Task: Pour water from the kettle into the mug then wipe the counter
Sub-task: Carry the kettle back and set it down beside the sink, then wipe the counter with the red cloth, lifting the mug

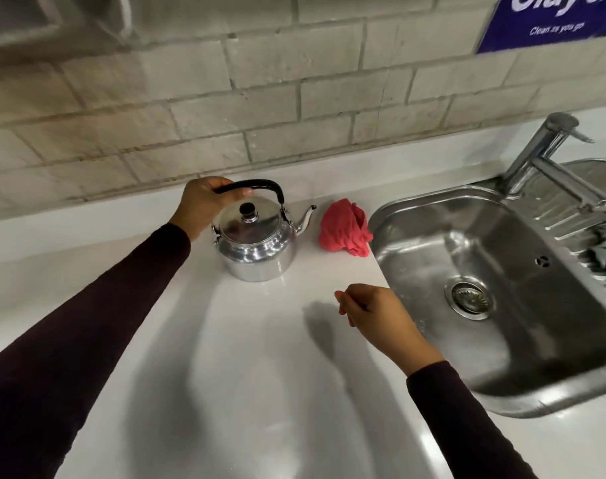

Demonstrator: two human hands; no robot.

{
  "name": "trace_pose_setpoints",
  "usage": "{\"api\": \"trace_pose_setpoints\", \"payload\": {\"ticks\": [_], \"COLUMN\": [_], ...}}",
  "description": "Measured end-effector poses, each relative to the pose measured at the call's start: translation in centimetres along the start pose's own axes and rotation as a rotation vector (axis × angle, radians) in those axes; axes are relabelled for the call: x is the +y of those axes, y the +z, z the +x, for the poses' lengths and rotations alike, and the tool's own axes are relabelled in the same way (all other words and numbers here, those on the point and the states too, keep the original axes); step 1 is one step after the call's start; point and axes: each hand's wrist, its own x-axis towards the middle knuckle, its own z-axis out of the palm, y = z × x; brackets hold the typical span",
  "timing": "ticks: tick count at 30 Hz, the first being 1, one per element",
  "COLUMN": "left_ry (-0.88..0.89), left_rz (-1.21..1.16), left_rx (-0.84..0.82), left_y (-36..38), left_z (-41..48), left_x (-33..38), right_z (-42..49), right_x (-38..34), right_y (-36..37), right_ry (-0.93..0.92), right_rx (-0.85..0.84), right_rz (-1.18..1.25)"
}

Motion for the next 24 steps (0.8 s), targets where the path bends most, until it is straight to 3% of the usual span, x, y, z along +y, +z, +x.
{"api": "trace_pose_setpoints", "payload": {"ticks": [5, 8, 12, 18, 21, 24], "left_ry": [0.008, -0.011, -0.003, -0.299, -0.201, -0.027], "left_rz": [0.053, 0.209, 0.311, 0.215, 0.112, 0.024], "left_rx": [0.0, 0.012, 0.221, 0.316, 0.416, 0.391], "left_y": [-0.2, -0.3, 0.3, 0.9, 1.3, 2.0], "left_z": [3.4, 5.1, 5.2, 3.7, 0.4, -4.4], "left_x": [-1.1, -2.0, -3.9, -5.5, -4.0, -2.1], "right_z": [1.8, 3.1, 5.1, 9.6, 12.0, 14.5], "right_x": [0.4, 0.2, -0.3, -0.5, -0.7, -0.9], "right_y": [0.4, 0.3, 0.0, -0.7, -1.1, -1.0], "right_ry": [-0.029, -0.056, -0.073, -0.084, -0.236, -0.142], "right_rx": [-0.001, -0.005, 0.009, 0.109, 0.207, 0.171], "right_rz": [-0.021, -0.053, -0.135, -0.201, -0.213, -0.508]}}
